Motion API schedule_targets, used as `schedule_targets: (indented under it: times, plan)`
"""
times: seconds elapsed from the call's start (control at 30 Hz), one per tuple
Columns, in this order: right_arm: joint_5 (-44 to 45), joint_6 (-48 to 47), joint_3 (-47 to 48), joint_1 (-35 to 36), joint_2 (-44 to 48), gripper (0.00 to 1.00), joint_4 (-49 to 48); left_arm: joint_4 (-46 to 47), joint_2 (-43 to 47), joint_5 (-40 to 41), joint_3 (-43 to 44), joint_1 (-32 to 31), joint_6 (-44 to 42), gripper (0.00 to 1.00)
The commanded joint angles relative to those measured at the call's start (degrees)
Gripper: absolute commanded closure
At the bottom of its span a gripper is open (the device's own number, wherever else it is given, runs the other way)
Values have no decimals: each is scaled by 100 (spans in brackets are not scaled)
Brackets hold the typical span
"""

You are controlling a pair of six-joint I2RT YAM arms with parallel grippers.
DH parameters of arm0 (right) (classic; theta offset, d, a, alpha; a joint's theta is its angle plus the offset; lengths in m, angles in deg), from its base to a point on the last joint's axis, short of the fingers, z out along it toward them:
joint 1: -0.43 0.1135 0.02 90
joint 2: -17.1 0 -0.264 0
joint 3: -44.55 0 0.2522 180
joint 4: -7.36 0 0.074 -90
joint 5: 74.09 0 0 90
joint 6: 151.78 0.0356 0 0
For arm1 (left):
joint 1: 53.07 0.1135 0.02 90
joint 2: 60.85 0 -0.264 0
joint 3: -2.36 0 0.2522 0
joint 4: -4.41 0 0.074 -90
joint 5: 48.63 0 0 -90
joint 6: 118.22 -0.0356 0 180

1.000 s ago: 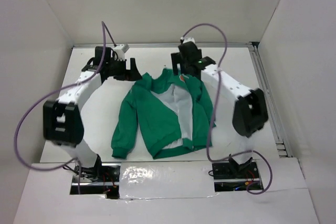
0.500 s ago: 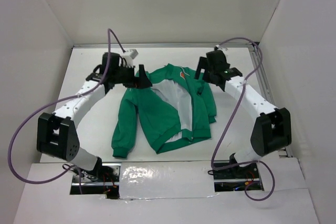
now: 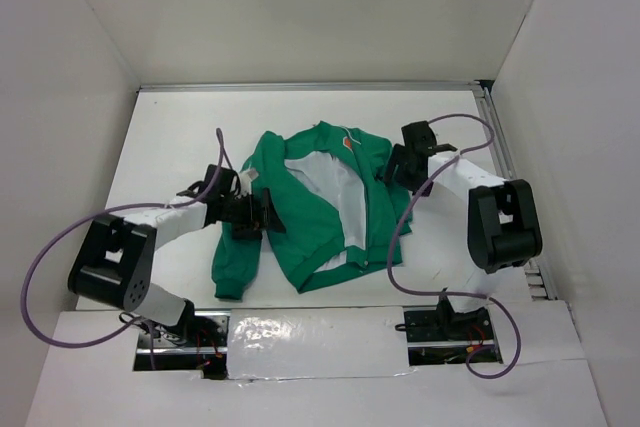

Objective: Zip up the jacket

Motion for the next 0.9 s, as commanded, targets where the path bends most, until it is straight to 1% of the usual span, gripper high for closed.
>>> schedule_targets:
  times: [0.0, 0.07, 0.1, 0.13, 0.17, 0.2, 0.23, 0.27, 0.3, 0.33, 0.37, 0.4, 0.43, 0.47, 0.5, 0.57, 0.6, 0.63, 0.67, 0.7, 0.77, 0.8, 0.83, 0.87]
  plan:
    - [-267, -95, 174, 7, -200, 17, -279, 164, -422, 194, 113, 411, 179, 1]
    - [-398, -148, 252, -11, -401, 25, -288, 49, -545, 406, 263, 561, 178, 1]
    - [-443, -200, 288, -11, -472, 31, -288, 31, -659, 476, 324, 753, 152, 1]
    - [-443, -192, 323, -28, -525, 55, -288, 75, -730, 512, 429, 868, 126, 1]
    - [-304, -149, 332, -28, -595, 66, -279, 101, -817, 599, 491, 956, 56, 1]
    - [-207, -139, 332, -46, -605, 84, -218, -3, -1062, 643, 779, 1218, 38, 1]
    - [-93, -139, 376, -63, -596, 90, -166, -56, -1221, 574, 956, 1368, 3, 1]
    - [317, -104, 376, -64, -509, 92, -69, -109, -1379, 547, 1140, 1483, -67, 3]
    - [809, -69, 420, -98, -395, 92, 132, -266, -1886, 695, 1960, 1649, -207, 4]
    - [814, -69, 463, -142, -394, 92, 134, -442, -1891, 827, 1968, 1651, -208, 4]
    - [1336, 27, 534, -204, -307, 92, 421, -652, -2221, 985, 2273, 1651, -287, 4]
    - [1585, 63, 613, -256, -271, 92, 563, -794, -2355, 1161, 2563, 1651, -296, 4]
    - [1839, 63, 787, -309, -236, 92, 669, -865, -2478, 1406, 3062, 1660, -322, 3]
    - [2077, 28, 859, -397, -218, 91, 800, -961, -2584, 1478, 3293, 1651, -427, 3]
    - [2575, 2, 955, -450, -236, 88, 889, -997, -2776, 1505, 3757, 1660, -480, 3]
    - [3157, 202, 1411, -555, -385, 86, 1335, -1285, -2953, 1339, 4251, 1896, -524, 3]
    - [3595, 256, 1692, -573, -490, 82, 1451, -1313, -2954, 1260, 4558, 1915, -542, 2]
    - [3739, 352, 1825, -565, -543, 71, 1565, -1305, -2911, 1033, 4622, 1941, -620, 2]
    - [3845, 396, 1948, -530, -570, 39, 1749, -1244, -2762, 900, 4657, 1932, -691, 1]
    - [3881, 353, 2019, -486, -552, 28, 1734, -1235, -2682, 777, 4658, 1898, -726, 1]
    - [3811, 301, 1941, -215, -421, 18, 1559, -1208, -2350, 505, 4440, 1758, -832, 1]
    - [3654, 152, 1706, -100, -299, 17, 1418, -1208, -2235, 425, 4342, 1722, -858, 1]
    - [3244, -6, 1573, 14, -19, 16, 1234, -1217, -2120, 363, 4211, 1556, -859, 1]
    - [2996, -77, 1450, 224, 132, 7, 998, -1260, -1849, 249, 3983, 1424, -841, 1]
